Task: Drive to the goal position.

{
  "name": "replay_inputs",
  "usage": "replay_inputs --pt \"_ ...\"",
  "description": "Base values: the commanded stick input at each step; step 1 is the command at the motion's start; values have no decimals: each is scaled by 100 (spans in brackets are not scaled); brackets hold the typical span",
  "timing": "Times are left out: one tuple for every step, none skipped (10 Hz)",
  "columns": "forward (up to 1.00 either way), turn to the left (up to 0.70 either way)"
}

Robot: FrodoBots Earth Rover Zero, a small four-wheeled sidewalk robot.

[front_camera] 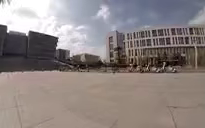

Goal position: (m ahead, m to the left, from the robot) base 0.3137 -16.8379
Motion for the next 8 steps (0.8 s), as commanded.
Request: replay_inputs --pt "100 0" --pt "100 0" --pt "100 0" --pt "100 0" --pt "100 0" --pt "100 0" --pt "100 0" --pt "100 0"
